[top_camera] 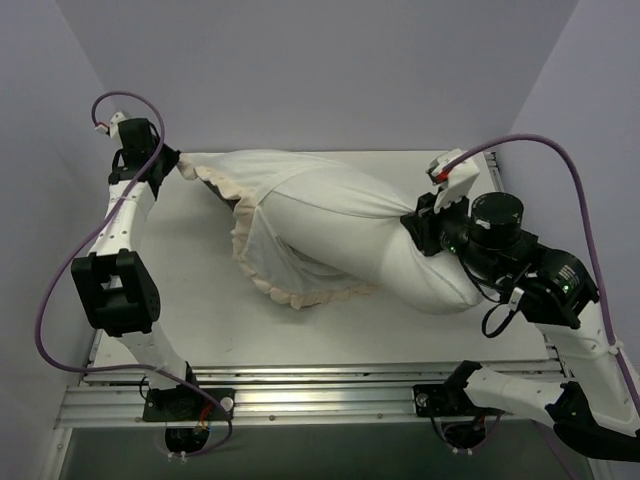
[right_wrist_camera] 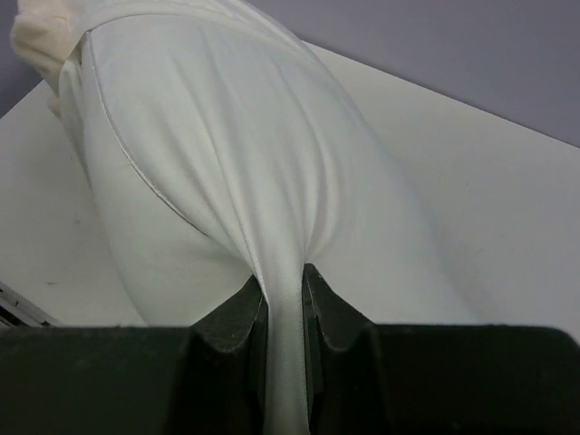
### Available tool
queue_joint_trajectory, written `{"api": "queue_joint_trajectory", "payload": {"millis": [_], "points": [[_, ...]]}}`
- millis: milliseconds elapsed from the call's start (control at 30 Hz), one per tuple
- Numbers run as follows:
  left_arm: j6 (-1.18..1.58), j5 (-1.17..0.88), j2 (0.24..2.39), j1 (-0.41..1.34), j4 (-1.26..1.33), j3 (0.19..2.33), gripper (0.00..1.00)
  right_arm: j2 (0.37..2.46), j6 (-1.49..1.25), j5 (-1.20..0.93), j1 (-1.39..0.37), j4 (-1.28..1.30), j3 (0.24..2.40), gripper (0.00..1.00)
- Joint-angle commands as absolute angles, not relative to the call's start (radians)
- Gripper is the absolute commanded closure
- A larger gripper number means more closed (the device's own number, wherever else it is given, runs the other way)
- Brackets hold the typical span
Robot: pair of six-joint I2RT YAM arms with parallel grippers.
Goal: Remove the pillowcase from the pillow
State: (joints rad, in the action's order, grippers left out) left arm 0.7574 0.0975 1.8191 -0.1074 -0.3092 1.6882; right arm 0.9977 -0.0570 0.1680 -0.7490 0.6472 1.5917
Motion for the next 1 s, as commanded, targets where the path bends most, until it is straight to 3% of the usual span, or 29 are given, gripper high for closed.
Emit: {"api": "queue_joint_trajectory", "payload": {"millis": [0,100,167,200,233,267,300,333,367,400,500,600,833,967], "points": [[0.727,0.178,1.787,-0.181,-0.244,1.594,0.93,1.006,-0.034,-0.015,-0.730,0.529,1.529,1.00],[0.765,0.196,1.711,-0.183,-0.236,1.421,0.82,1.089,-0.061,-0.363,-0.732,0.538,1.372,0.96],[0.764,0.228,1.619,-0.184,-0.247,1.350,0.68,1.152,-0.116,-0.495,-0.750,0.510,1.295,0.82],[0.750,0.235,1.553,-0.184,-0.259,1.321,0.59,1.161,-0.138,-0.529,-0.764,0.491,1.226,0.68],[0.739,0.236,1.519,-0.184,-0.264,1.272,0.44,1.166,-0.152,-0.522,-0.784,0.479,1.201,0.59],[0.726,0.232,1.482,-0.184,-0.261,1.250,0.35,1.173,-0.159,-0.514,-0.820,0.469,1.187,0.51],[0.703,0.227,1.412,-0.184,-0.258,1.230,0.26,1.173,-0.160,-0.512,-0.831,0.468,1.180,0.37],[0.693,0.203,1.381,-0.178,-0.264,1.209,0.14,1.164,-0.156,-0.517,-0.837,0.465,1.178,0.32],[0.683,0.186,1.353,-0.175,-0.274,1.209,0.10,1.157,-0.152,-0.517,-0.838,0.459,1.183,0.27],[0.660,0.166,1.309,-0.166,-0.303,1.216,0.08,1.149,-0.153,-0.493,-0.831,0.453,1.190,0.20],[0.567,0.086,1.279,-0.077,-0.372,1.276,0.03,1.121,-0.160,-0.445,-0.751,0.430,1.230,0.10],[0.464,0.032,1.298,0.093,-0.441,1.360,0.03,1.134,-0.178,-0.387,-0.620,0.420,1.259,0.07],[0.417,0.101,1.374,0.487,-0.502,1.466,0.03,1.222,-0.270,-0.576,-0.268,0.305,1.177,0.07],[0.437,0.172,1.399,0.618,-0.499,1.407,0.03,1.299,-0.368,-0.633,-0.235,0.218,1.128,0.06]]}}
